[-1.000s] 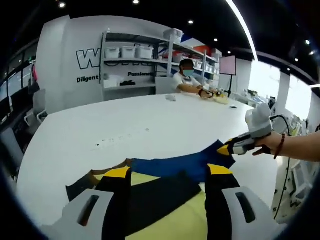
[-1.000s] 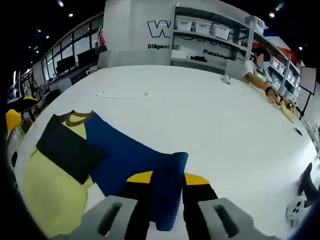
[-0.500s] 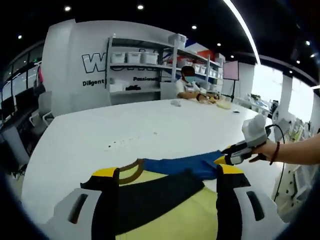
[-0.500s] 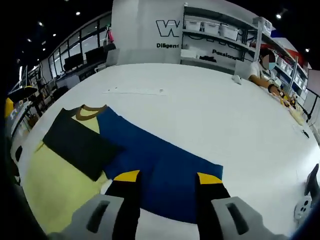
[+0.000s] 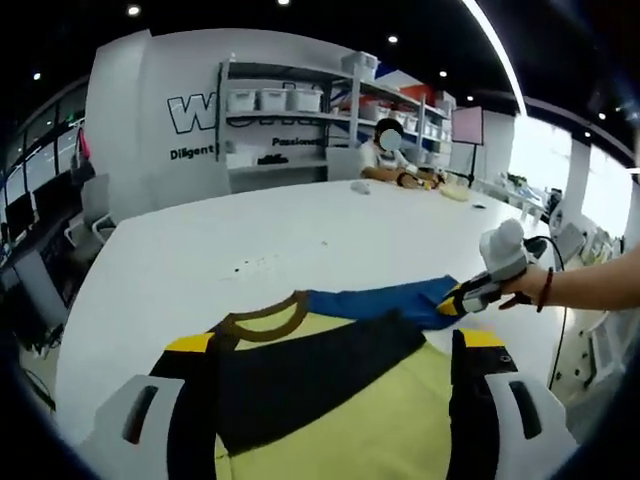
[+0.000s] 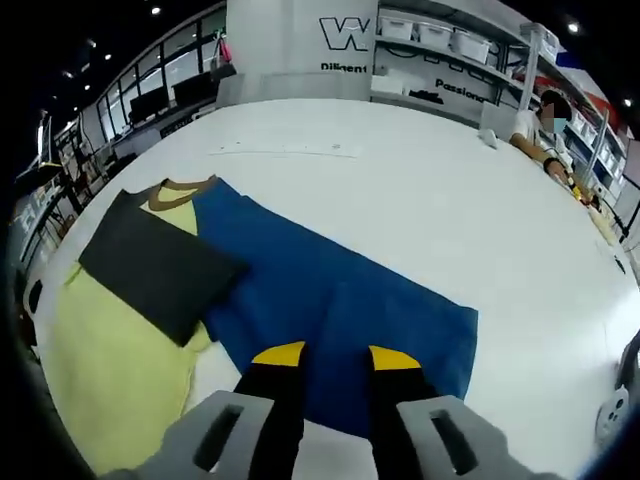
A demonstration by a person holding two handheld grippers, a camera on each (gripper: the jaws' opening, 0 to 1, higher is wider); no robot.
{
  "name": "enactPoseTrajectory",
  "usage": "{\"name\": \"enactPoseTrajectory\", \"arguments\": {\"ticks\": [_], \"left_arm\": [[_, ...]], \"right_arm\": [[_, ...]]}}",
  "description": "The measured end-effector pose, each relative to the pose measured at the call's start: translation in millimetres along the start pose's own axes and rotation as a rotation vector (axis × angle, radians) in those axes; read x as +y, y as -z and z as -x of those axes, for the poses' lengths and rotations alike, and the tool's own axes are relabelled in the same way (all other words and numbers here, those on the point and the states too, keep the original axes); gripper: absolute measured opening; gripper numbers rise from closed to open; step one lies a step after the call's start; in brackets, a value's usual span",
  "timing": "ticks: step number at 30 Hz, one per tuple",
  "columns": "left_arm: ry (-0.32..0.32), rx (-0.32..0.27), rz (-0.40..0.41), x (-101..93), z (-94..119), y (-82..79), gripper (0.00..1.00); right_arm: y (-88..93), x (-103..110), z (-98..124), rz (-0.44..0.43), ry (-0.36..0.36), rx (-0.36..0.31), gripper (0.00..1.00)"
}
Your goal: Fold the garment on the visible template until the final outline fits inside the template.
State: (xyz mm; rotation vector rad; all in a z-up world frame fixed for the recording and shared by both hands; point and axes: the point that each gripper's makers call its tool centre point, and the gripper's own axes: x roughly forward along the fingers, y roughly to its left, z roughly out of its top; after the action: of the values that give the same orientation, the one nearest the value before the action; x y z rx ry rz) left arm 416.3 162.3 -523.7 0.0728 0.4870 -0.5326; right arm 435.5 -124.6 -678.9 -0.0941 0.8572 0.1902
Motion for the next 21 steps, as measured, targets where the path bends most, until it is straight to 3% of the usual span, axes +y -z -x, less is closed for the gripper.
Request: {"name": "enactPoseTrajectory", "arguments": {"ticks": [11, 21], "left_arm": [[-0.023, 0.045, -0.007, 5.0, 6, 11.6, 0.99], [-0.042, 0.062, 0.009, 12.8, 16, 18.8, 0.99]], "right_arm": [[0.2, -8, 1, 0.023, 0.042, 0.009, 0.0], [-15.4, -14, 15, -0.002, 0.063, -0.035, 0.0]]}}
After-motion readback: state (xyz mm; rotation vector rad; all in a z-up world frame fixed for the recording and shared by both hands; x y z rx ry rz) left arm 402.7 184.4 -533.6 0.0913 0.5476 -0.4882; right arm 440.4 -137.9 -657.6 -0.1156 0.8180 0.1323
